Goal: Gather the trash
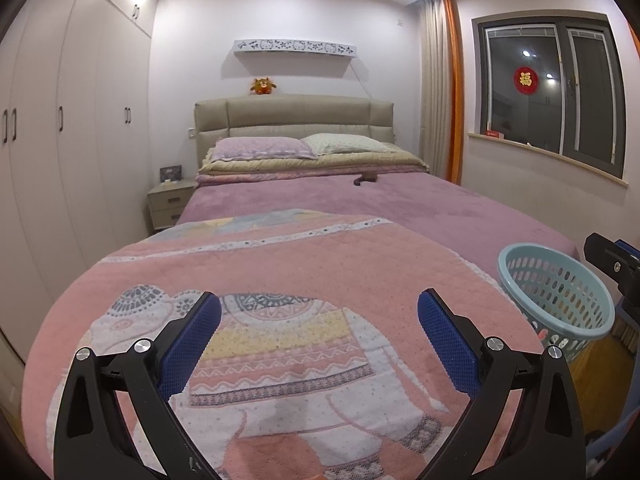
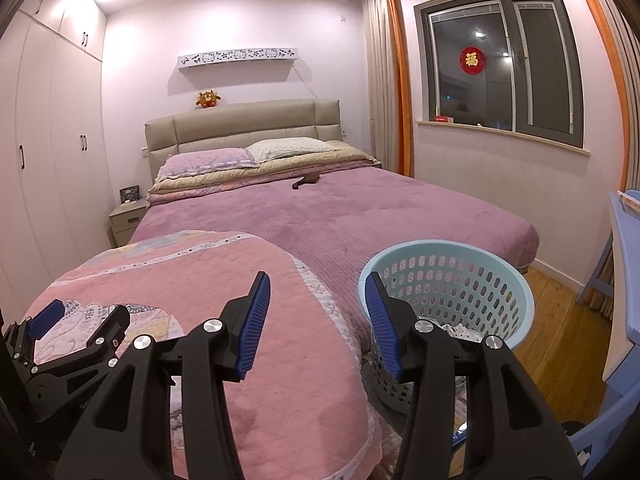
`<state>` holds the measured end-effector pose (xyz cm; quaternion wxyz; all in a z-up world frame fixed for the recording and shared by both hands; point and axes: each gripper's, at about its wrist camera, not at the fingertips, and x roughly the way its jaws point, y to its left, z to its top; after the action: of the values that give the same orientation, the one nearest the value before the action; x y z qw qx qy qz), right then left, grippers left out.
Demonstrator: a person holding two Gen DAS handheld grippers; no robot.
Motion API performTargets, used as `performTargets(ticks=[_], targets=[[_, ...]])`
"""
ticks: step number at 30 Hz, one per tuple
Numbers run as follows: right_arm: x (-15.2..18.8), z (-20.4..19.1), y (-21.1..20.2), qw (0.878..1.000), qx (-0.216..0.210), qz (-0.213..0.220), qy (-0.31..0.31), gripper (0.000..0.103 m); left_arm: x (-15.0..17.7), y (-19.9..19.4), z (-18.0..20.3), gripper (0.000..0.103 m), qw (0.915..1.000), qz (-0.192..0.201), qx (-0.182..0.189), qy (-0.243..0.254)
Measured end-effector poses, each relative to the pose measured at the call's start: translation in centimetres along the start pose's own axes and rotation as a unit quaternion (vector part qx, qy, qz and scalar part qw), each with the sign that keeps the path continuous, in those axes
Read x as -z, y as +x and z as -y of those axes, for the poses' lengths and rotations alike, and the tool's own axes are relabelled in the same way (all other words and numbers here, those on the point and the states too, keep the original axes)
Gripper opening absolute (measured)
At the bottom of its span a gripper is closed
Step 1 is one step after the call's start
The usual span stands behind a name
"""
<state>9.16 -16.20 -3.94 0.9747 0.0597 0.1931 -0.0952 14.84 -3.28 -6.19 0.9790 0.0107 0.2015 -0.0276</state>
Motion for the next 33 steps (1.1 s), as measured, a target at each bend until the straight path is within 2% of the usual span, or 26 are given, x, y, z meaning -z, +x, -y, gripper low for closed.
performTargets(ticks=[33], targets=[[0.3, 0.4, 1.1, 1.000, -0.009, -0.019, 0.004, 0.046, 0.0, 0.0, 0.0, 0.096, 1.0000, -0.001, 0.001, -0.001]])
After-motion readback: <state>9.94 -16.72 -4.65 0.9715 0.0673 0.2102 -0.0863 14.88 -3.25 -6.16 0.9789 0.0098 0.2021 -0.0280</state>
